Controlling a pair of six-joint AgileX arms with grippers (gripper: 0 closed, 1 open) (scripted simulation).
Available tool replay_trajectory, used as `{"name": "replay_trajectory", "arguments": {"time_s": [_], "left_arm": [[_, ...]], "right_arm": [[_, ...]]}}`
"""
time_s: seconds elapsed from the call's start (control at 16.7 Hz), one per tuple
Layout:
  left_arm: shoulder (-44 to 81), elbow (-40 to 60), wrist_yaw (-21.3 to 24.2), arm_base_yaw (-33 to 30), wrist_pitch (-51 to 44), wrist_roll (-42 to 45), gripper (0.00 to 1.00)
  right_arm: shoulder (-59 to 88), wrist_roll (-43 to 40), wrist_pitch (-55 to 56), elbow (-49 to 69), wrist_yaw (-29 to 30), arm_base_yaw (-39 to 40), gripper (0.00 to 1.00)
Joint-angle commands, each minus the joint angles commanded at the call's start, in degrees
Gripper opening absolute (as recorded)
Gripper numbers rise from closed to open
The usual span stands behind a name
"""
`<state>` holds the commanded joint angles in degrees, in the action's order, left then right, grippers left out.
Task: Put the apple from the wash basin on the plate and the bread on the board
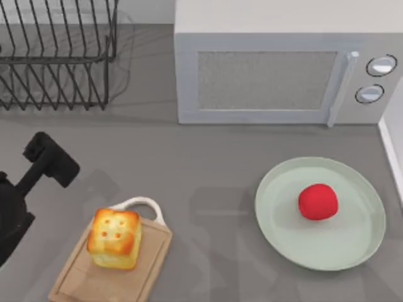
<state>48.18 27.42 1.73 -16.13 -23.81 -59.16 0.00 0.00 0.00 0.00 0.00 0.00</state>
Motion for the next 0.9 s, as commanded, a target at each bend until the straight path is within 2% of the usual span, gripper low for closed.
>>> {"name": "replay_trajectory", "arguments": {"time_s": [0.24,0.48,0.66,0.9], "left_arm": [[-19.6,-9.7,-0.6,5.4,8.0,27.2,1.0],[-36.7,-19.2,-1.1,11.0,16.4,47.2,1.0],[-45.1,-24.9,-1.6,14.5,21.5,55.9,1.0],[-48.2,-27.4,-1.7,16.1,23.8,59.2,1.0]], "right_arm": [[0.0,0.0,0.0,0.0,0.0,0.0,1.0],[0.0,0.0,0.0,0.0,0.0,0.0,1.0],[0.0,0.0,0.0,0.0,0.0,0.0,1.0],[0.0,0.0,0.0,0.0,0.0,0.0,1.0]]}}
